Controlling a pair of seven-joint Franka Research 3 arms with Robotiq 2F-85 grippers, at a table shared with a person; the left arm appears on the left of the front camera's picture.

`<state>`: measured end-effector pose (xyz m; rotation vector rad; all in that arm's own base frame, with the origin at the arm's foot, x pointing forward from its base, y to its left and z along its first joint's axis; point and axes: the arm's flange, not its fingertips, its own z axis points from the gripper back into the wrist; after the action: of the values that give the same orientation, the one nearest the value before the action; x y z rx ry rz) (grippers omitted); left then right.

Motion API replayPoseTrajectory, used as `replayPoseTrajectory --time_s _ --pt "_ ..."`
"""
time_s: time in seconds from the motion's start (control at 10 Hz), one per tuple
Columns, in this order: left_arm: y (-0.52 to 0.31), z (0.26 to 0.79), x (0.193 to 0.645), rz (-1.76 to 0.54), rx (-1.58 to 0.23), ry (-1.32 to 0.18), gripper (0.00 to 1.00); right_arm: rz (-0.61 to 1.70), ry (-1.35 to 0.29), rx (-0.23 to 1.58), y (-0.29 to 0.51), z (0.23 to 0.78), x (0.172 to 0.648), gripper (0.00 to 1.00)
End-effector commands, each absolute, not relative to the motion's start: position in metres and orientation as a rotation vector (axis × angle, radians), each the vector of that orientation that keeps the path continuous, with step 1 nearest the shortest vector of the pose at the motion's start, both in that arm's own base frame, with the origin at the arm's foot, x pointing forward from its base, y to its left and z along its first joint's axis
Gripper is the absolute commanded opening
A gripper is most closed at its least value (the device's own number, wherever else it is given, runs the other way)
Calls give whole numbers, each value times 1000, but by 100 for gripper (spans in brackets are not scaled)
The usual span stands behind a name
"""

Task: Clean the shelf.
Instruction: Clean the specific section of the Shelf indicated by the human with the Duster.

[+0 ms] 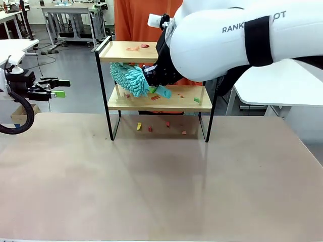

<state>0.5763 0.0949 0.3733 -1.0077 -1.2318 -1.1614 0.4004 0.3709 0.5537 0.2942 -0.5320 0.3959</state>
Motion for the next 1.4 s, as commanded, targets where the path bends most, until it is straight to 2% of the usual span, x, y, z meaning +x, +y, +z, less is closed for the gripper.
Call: replayPoseTrajectory --time_s 0.0,0.4,0.6,1.3 --pt "95 376 575 -1169 -1002 -1233 100 409 -550 289 364 556 392 13" --pt "95 376 575 -1169 -1002 -1233 100 229 -523 215 417 556 403 13" --pt "95 376 575 -1169 -1002 -1233 100 110 -587 164 446 560 411 13" --pt "95 376 575 -1169 -1002 -1233 100 98 -641 206 479 549 425 13"
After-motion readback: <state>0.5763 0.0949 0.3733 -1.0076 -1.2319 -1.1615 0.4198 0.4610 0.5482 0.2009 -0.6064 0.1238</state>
